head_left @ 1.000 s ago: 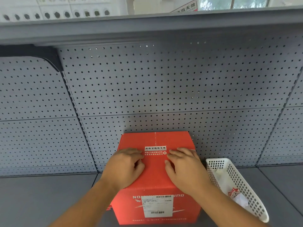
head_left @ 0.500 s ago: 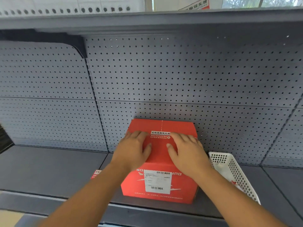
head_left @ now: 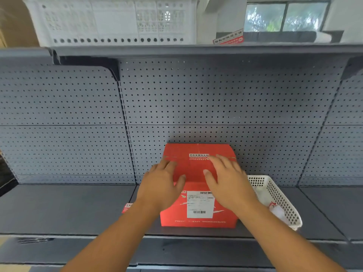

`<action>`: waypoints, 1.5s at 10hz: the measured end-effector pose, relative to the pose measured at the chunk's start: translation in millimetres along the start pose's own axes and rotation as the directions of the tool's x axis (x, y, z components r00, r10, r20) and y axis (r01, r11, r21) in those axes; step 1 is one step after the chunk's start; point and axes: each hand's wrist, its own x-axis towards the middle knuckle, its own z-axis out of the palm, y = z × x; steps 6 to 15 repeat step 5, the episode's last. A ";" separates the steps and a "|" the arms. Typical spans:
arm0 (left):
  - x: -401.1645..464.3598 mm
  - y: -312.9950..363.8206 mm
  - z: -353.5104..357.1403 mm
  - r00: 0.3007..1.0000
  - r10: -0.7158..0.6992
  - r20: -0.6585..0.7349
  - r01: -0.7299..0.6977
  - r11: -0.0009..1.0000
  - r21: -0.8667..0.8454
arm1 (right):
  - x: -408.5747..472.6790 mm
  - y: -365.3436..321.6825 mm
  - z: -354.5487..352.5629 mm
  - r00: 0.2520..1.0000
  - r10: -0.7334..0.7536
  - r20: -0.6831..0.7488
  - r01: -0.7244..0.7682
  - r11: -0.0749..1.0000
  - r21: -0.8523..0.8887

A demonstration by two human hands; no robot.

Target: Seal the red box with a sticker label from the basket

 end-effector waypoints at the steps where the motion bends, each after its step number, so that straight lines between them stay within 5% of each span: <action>1: -15.7 -1.9 -8.5 1.000 0.019 0.005 -0.019 1.000 -0.009 | -19.7 -15.4 -4.6 1.000 0.014 -0.017 -0.014 1.000 0.003; 15: -52.9 28.1 -39.3 1.000 0.015 -0.022 -0.016 0.999 -0.032 | -63.2 -30.1 -37.1 0.996 0.017 -0.088 -0.016 1.000 0.007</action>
